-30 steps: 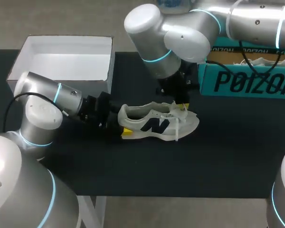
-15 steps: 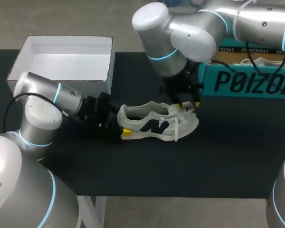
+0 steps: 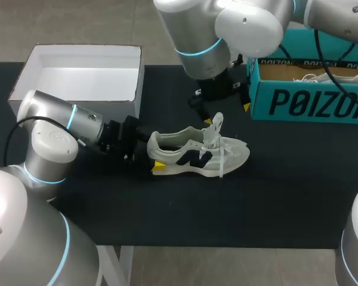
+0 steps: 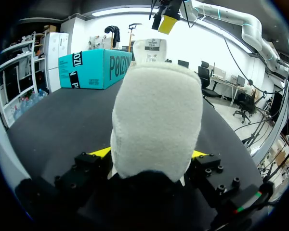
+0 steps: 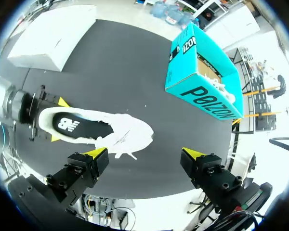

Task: Take the shoe out of the shoebox, open the shoe tongue, remove and reinsert the insole, then place the shoe into the shoebox

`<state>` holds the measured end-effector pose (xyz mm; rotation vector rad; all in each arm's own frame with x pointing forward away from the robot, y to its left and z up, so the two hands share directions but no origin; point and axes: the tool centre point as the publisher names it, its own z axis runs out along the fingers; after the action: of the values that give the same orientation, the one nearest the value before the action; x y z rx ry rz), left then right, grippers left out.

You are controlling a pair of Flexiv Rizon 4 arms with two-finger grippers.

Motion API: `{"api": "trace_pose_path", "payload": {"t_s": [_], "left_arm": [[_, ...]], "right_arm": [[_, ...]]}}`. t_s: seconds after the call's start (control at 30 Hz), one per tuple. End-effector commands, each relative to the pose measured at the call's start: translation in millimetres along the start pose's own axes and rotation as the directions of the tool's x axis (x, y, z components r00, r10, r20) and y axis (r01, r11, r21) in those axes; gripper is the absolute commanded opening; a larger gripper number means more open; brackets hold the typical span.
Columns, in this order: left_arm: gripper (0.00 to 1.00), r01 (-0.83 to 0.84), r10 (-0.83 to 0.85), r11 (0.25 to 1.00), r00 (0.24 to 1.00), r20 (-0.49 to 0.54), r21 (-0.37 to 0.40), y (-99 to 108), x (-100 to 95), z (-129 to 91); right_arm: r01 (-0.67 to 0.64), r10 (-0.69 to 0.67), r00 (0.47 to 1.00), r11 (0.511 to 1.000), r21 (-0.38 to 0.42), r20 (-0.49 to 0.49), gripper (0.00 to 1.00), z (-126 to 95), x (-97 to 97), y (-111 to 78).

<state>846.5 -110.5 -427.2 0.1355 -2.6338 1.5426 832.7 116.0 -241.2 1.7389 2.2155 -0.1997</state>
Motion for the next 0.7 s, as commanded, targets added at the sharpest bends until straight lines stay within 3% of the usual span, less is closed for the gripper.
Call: {"api": "trace_pose_path", "payload": {"t_s": [0.03, 0.3, 0.33, 0.4, 0.47, 0.5, 0.53, 0.57, 0.6, 0.63, 0.67, 0.7], "left_arm": [[0.0, 0.0, 0.0, 1.0, 1.0, -0.001, 0.0, 1.5, 0.3, 0.8], [0.0, 0.0, 0.0, 1.0, 1.0, -0.001, 0.0, 1.5, 0.3, 0.8], [0.0, 0.0, 0.0, 1.0, 1.0, -0.001, 0.0, 1.5, 0.3, 0.8], [0.0, 0.0, 0.0, 1.0, 1.0, -0.001, 0.0, 1.5, 0.3, 0.8], [0.0, 0.0, 0.0, 1.0, 1.0, -0.001, 0.0, 1.5, 0.3, 0.8], [0.0, 0.0, 0.0, 1.0, 1.0, -0.001, 0.0, 1.5, 0.3, 0.8], [0.0, 0.0, 0.0, 1.0, 1.0, -0.001, 0.0, 1.5, 0.3, 0.8], [0.0, 0.0, 0.0, 1.0, 1.0, -0.001, 0.0, 1.5, 0.3, 0.8], [0.0, 0.0, 0.0, 1.0, 1.0, -0.001, 0.0, 1.5, 0.3, 0.8], [0.0, 0.0, 0.0, 1.0, 1.0, -0.001, 0.0, 1.5, 0.3, 0.8], [0.0, 0.0, 0.0, 1.0, 1.0, -0.001, 0.0, 1.5, 0.3, 0.8], [0.0, 0.0, 0.0, 1.0, 1.0, -0.001, 0.0, 1.5, 0.3, 0.8]], "right_arm": [[0.676, -0.684, 0.723, 0.729, -0.109, -0.095, 1.0, -10.4, -10.0, -4.8], [0.676, -0.684, 0.723, 0.729, -0.109, -0.095, 1.0, -10.4, -10.0, -4.8], [0.731, -0.74, 0.67, 0.671, -0.122, -0.055, 1.0, -6.7, -8.3, -10.5], [0.841, -0.839, 0.541, 0.536, -0.076, 0.063, 1.0, -10.1, 3.3, -17.1], [0.92, -0.912, 0.391, 0.383, -0.085, 0.121, 1.0, -15.1, 14.9, -19.7], [0.933, -0.924, 0.359, 0.356, -0.041, 0.13, 1.0, -16.2, 18.2, -20.8], [0.962, -0.949, 0.272, 0.268, -0.047, 0.16, 1.0, -16.9, 22.2, -20.2], [0.966, -0.954, 0.26, 0.257, -0.042, 0.146, 1.0, -16.8, 25.3, -19.9], [0.975, -0.964, 0.221, 0.219, -0.032, 0.146, 0.49, -15.0, 27.6, -18.9], [0.987, -0.975, 0.162, 0.158, -0.039, 0.153, 0.13, -15.3, 32.2, -17.8], [0.988, -0.978, 0.151, 0.151, -0.013, 0.146, 0.0, -14.8, 34.4, -17.1], [0.995, -0.983, 0.101, 0.102, 0.0, 0.157, 0.0, -15.4, 37.7, -16.2]]}}
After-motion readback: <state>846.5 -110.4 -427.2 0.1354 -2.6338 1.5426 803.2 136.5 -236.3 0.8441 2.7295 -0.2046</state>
